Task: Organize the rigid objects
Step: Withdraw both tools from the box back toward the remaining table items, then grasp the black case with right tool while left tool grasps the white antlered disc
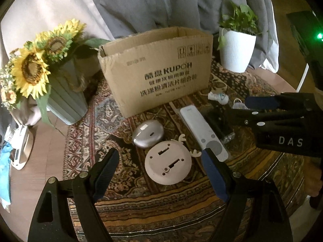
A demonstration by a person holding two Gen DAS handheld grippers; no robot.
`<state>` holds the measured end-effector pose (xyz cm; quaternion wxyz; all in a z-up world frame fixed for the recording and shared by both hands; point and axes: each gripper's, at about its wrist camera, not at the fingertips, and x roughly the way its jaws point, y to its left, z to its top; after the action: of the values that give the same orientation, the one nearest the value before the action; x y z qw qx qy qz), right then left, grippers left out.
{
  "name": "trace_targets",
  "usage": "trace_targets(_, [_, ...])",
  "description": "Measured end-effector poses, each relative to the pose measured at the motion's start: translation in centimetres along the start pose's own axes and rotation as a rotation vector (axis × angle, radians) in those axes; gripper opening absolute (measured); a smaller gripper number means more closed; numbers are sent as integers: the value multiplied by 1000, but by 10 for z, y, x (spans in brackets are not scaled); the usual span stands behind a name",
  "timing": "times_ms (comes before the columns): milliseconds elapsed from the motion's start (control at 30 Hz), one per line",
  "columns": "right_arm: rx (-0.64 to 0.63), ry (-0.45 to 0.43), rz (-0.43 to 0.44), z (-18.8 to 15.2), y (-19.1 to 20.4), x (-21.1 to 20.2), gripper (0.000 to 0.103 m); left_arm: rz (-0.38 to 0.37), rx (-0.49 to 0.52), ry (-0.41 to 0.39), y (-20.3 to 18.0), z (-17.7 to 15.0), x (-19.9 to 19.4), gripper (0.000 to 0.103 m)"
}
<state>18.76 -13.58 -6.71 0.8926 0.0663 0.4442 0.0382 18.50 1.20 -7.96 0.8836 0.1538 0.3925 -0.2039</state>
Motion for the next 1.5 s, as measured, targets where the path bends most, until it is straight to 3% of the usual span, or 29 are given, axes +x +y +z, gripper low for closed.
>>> trace_targets(467, [-25, 31, -55, -3, -1, 29, 56, -42, 70, 92, -1, -10, 37, 91])
trace_targets(1133, [-1, 88, -78, -3, -18, 66, 51, -96, 95, 143, -4, -10, 75, 90])
trace_targets(1333, [-1, 102, -89, -2, -22, 73, 43, -112, 91, 153, -4, -9, 82, 87])
trace_targets(1500, [-21, 99, -86, -2, -19, 75, 40, -111, 65, 158, -1, -10, 87, 78])
